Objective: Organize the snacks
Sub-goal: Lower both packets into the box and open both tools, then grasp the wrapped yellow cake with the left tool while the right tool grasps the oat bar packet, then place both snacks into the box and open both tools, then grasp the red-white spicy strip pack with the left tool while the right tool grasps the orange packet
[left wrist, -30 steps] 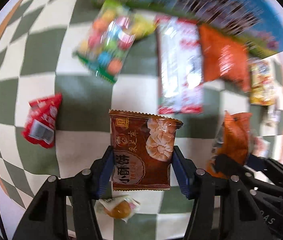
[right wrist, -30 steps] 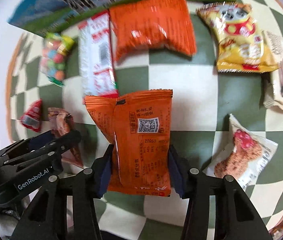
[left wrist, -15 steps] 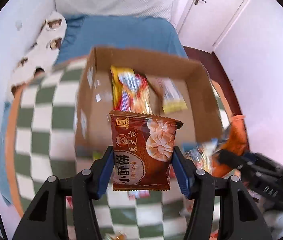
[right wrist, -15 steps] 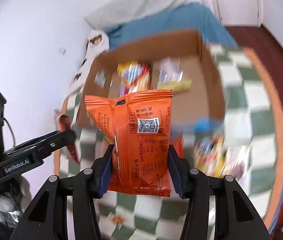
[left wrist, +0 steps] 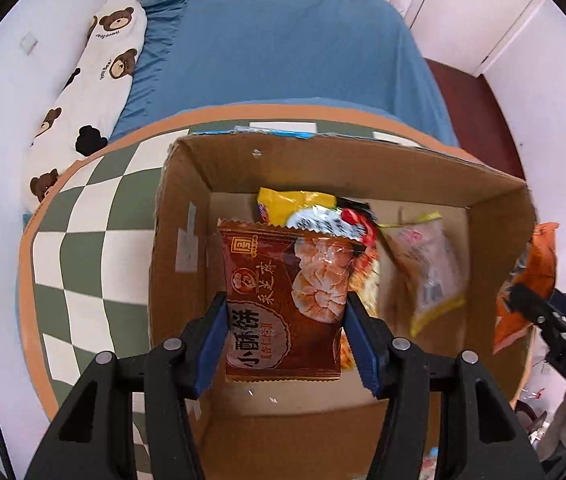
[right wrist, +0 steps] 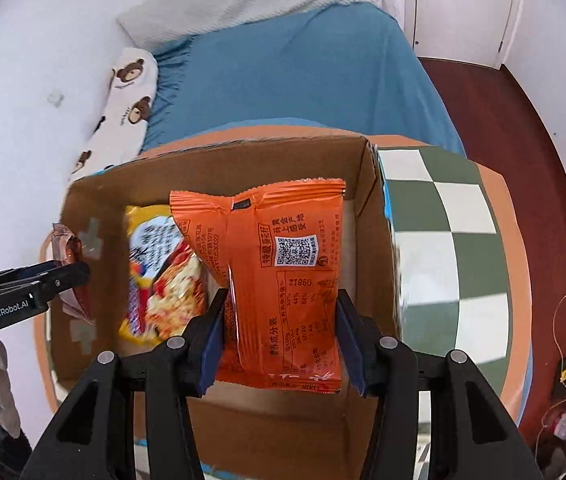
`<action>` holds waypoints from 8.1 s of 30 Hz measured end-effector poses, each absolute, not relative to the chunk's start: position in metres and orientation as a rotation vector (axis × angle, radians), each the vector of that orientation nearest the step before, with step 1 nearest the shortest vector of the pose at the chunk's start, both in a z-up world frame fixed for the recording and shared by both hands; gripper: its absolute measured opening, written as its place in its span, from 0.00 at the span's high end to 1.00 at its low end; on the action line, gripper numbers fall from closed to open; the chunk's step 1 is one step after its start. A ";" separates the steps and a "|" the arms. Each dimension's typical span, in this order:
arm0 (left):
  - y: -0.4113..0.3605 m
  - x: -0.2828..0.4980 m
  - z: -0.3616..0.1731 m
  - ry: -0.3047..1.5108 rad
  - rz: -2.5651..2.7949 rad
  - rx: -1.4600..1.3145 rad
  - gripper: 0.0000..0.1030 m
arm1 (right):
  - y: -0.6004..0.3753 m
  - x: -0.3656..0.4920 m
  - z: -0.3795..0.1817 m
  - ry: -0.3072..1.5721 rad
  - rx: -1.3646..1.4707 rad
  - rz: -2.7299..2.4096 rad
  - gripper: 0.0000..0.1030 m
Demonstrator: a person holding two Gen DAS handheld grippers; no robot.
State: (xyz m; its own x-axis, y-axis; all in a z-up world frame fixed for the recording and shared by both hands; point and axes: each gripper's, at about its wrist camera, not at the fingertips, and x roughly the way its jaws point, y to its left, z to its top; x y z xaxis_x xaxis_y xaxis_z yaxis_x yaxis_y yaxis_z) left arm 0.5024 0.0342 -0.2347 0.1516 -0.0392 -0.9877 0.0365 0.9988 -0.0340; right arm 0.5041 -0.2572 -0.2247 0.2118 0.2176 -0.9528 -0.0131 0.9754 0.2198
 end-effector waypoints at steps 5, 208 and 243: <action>0.041 0.520 -0.251 1.440 -0.028 0.004 0.48 | -0.256 0.520 -0.239 1.364 0.167 0.154 0.49; 0.040 0.247 -0.218 1.223 0.042 -0.024 0.05 | -0.232 0.281 -0.227 1.303 0.285 0.185 0.05; 0.056 0.242 -0.346 1.461 0.133 -0.026 0.05 | -0.148 0.306 -0.367 1.577 -0.209 0.359 0.30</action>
